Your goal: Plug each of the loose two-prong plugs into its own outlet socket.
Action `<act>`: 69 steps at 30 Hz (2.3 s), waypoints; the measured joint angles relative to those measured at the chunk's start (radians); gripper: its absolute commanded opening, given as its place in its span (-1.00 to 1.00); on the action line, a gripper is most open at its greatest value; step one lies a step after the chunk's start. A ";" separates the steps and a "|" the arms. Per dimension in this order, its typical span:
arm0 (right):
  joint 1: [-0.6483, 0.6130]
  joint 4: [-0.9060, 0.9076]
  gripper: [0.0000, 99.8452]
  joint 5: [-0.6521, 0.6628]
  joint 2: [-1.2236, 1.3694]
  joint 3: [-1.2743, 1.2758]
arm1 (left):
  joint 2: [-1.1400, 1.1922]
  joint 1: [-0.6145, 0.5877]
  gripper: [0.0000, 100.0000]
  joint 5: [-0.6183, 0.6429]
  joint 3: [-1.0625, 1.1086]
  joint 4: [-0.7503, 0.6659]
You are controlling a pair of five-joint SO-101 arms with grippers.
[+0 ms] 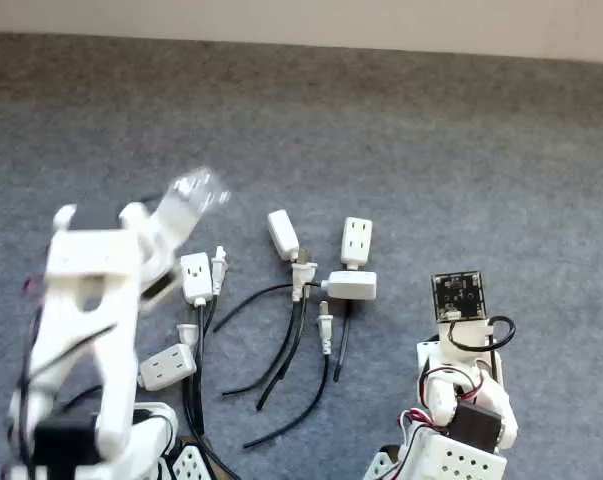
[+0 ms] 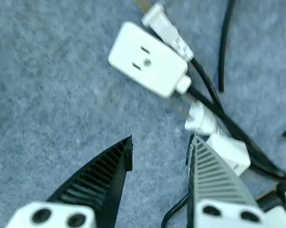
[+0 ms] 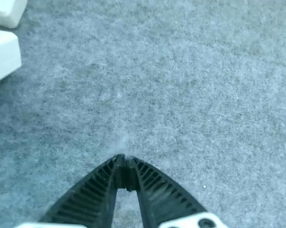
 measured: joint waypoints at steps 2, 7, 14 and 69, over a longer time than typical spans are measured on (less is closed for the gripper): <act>0.000 0.000 -0.99 0.000 0.000 0.000 | 0.110 0.060 -0.59 0.100 -0.094 0.002; 0.000 0.000 -0.99 0.002 0.000 0.000 | 0.319 0.167 -0.59 0.264 -0.227 -0.020; 0.000 0.000 -0.99 0.003 0.000 0.000 | 0.614 0.160 -0.59 0.338 -0.368 -0.049; 0.000 0.000 -0.99 0.003 0.000 0.000 | 1.275 0.307 -0.94 0.592 -1.333 0.216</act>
